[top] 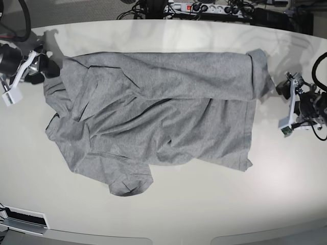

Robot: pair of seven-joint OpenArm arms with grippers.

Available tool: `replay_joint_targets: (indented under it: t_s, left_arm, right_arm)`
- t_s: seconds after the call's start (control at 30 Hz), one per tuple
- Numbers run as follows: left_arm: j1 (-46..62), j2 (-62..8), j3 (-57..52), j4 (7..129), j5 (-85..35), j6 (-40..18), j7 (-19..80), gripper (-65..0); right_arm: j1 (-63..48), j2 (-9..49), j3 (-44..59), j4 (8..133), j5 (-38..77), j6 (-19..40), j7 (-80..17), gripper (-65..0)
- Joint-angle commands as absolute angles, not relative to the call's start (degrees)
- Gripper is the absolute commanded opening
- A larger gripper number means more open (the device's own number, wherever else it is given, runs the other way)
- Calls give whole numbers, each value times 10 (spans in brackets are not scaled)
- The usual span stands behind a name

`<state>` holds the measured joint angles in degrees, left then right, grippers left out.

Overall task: Layout the t-shirt on the table in an organized manner, then fold the t-shirt properly
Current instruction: 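Reach the right gripper to the folded edge corner and grasp it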

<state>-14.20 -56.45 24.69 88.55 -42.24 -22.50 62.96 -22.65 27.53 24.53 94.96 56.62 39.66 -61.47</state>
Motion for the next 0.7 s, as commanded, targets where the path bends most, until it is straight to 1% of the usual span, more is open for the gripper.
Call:
replay_joint_targets:
  t_s: [0.0, 0.07, 0.2, 0.33, 0.43, 0.53, 0.67]
  left_arm:
    - [-154, -580, 219, 879, -432, -222, 627, -249]
    - [-154, -576, 174, 858, -453, -225, 626, -249]
    - [-149, -545, 48, 799, -508, -250, 640, -249]
    - [-148, -514, -71, 711, -588, -300, 686, -249]
    - [-148, -495, -140, 651, -626, -333, 702, -249]
    - [-147, -484, -178, 607, -628, -352, 721, -249]
    - [-132, -486, -181, 574, -649, -363, 729, -249]
  right_arm:
    - [-213, 284, 251, 934, 573, 399, -604, -256]
    - [-196, 283, 251, 888, 583, 400, -601, -255]
    - [-163, 283, 251, 860, 595, 400, -603, -256]
    - [-162, 283, 251, 859, 595, 400, -604, -256]
    - [-158, 283, 251, 859, 566, 400, -597, -256]
    - [-154, 283, 251, 859, 528, 379, -589, -256]
    - [-154, 267, 251, 857, 492, 354, -586, -256]
